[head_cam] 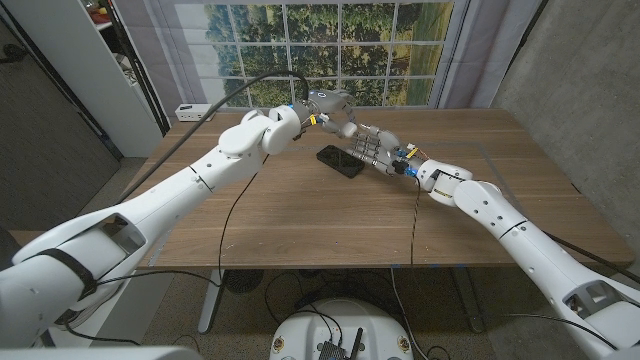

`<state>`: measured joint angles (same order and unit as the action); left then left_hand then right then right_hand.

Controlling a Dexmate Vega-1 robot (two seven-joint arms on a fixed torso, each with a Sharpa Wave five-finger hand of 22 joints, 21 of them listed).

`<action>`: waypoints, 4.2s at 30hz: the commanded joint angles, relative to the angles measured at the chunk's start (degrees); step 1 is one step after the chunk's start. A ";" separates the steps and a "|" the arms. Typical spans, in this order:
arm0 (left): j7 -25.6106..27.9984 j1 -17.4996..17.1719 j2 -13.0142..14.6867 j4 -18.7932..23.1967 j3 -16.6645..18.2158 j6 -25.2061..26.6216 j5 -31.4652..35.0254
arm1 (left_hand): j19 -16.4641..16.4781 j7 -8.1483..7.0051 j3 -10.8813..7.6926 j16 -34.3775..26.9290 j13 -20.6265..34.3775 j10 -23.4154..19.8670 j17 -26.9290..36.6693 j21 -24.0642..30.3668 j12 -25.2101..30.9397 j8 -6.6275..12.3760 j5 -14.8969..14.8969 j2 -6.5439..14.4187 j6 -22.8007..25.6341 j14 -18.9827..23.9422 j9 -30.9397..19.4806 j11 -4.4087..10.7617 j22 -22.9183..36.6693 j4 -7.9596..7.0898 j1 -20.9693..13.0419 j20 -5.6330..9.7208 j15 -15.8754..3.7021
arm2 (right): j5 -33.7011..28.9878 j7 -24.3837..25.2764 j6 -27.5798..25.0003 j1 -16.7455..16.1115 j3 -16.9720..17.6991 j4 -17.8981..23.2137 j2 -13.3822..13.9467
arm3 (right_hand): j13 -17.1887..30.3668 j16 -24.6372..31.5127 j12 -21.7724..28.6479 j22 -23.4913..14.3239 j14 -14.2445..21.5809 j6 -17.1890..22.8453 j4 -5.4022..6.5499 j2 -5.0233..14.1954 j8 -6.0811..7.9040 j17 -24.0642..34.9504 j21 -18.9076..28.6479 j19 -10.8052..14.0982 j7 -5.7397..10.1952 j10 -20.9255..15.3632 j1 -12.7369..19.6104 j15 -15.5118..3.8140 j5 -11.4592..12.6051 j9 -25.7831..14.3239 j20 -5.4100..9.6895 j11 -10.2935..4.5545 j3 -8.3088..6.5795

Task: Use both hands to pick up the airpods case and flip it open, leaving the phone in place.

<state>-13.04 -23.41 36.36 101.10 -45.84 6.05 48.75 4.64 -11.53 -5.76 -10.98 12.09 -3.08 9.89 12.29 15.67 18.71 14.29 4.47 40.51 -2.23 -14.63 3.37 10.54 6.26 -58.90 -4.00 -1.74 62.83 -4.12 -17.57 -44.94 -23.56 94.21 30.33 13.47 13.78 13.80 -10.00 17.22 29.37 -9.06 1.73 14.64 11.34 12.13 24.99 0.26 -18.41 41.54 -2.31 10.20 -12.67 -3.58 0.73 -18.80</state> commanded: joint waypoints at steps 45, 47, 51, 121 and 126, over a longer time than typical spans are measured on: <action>1.23 2.38 -2.67 -4.16 -2.87 1.67 -1.87 | 1.43 7.16 1.88 0.20 0.08 -2.39 0.09 0.27 -0.08 3.86 -0.44 1.44 11.57 1.73 -6.71 0.22 0.38 -0.21 -0.12 0.21 -1.48 | 1.28 6.15 -1.08 1.54 0.23 -1.92 -4.45 | 2.73 7.26 4.87 -0.49 15.20 17.82 -0.75 5.24 9.65 1.94 1.66 8.39 2.37 -16.18 14.57 -8.29 0.14 -5.55 5.82 -3.92 -1.54; 1.19 2.43 -2.74 -4.15 -2.94 1.97 -1.77 | 1.49 7.36 2.10 0.20 0.08 -2.47 0.10 0.28 -0.09 3.72 -0.49 1.35 11.39 1.80 -6.70 0.10 0.39 -0.34 0.13 0.22 -1.16 | 1.24 6.10 -1.22 1.59 0.21 -1.88 -4.25 | 3.01 7.86 5.16 -0.53 15.91 18.58 -0.70 5.97 10.44 2.26 1.61 8.33 2.56 -17.10 15.64 -8.77 0.17 -6.26 6.06 -4.18 -1.66; 0.71 2.79 -3.11 -4.35 -3.20 2.95 -1.39 | 1.69 7.84 2.92 0.12 0.10 -2.65 0.15 0.35 -0.13 2.87 -0.74 0.99 10.23 2.15 -6.43 0.34 0.42 -0.98 1.43 0.48 -1.30 | 0.89 5.78 -1.32 1.78 0.07 -1.93 -3.81 | 3.45 8.76 5.88 -0.59 16.82 19.05 -0.57 6.47 11.33 2.75 1.57 8.24 2.47 -19.09 16.76 -9.18 0.18 -7.26 6.23 -4.55 -1.47; -8.51 10.52 -5.47 -9.16 -4.09 2.69 -16.21 | 3.23 8.45 9.99 -1.33 0.31 -11.90 0.81 1.26 1.64 2.37 6.93 4.34 22.00 10.68 -3.87 1.99 1.00 -4.93 4.76 -2.76 -2.56 | -17.59 -2.56 4.72 6.45 -5.82 -2.63 1.53 | 5.96 11.07 6.78 -0.72 17.78 20.54 -0.10 6.00 14.25 4.21 1.23 6.92 2.75 -21.65 19.83 -10.23 -0.14 -10.94 5.77 -5.44 1.28; -8.56 10.69 -5.31 -8.95 -4.26 2.97 -16.47 | 3.63 8.32 9.55 -1.61 0.35 -13.23 0.96 1.48 1.96 3.47 6.79 5.85 23.21 12.01 -5.12 2.08 1.09 -5.70 4.82 -2.46 -3.28 | -18.63 -2.02 4.97 6.11 -5.97 -2.16 1.94 | 6.09 11.06 6.75 -0.72 17.56 20.51 -0.04 6.00 14.17 4.25 1.15 6.68 2.82 -21.60 19.91 -10.27 -0.16 -10.87 5.66 -5.63 1.46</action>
<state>-21.71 -12.37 30.50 91.73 -50.46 9.07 34.36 7.82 -1.88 4.67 -12.20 12.24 -15.34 10.55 13.39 17.01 21.53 20.90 8.41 61.32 8.84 -16.66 5.32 11.35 0.62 -53.47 -6.56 -2.15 46.65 -7.06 -13.51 -38.37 -29.08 91.19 31.63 19.30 24.64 20.41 -10.65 34.66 45.69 -9.22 7.69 23.70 15.31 13.47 31.91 -1.01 -39.75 60.62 -3.21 9.97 -15.28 2.13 -4.83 -17.51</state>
